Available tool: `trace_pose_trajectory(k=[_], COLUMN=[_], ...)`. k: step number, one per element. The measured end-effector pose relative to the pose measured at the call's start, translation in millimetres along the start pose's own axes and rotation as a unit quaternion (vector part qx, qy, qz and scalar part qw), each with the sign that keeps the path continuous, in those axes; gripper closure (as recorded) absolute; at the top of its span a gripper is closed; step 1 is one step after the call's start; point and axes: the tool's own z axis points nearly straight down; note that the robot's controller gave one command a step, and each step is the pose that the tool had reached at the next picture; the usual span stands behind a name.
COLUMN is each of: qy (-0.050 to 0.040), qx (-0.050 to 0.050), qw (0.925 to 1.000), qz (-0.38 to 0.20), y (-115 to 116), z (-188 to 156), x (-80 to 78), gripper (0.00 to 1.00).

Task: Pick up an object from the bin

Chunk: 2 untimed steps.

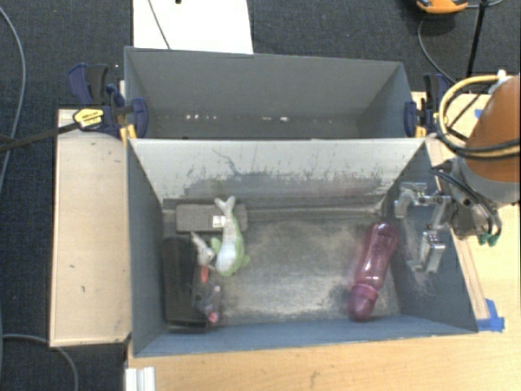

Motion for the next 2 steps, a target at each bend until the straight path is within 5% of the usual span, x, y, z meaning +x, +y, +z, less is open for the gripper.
trace_pose_trajectory(k=[1,2], qy=[-0.004,-0.0071], qx=[0.001,0.002], qw=[1.0,0.9997], qz=[-0.001,-0.022], y=[0.4,-0.8], z=[-4.1,40.5], x=[-1.6,-5.2], gripper=[0.0,0.0])
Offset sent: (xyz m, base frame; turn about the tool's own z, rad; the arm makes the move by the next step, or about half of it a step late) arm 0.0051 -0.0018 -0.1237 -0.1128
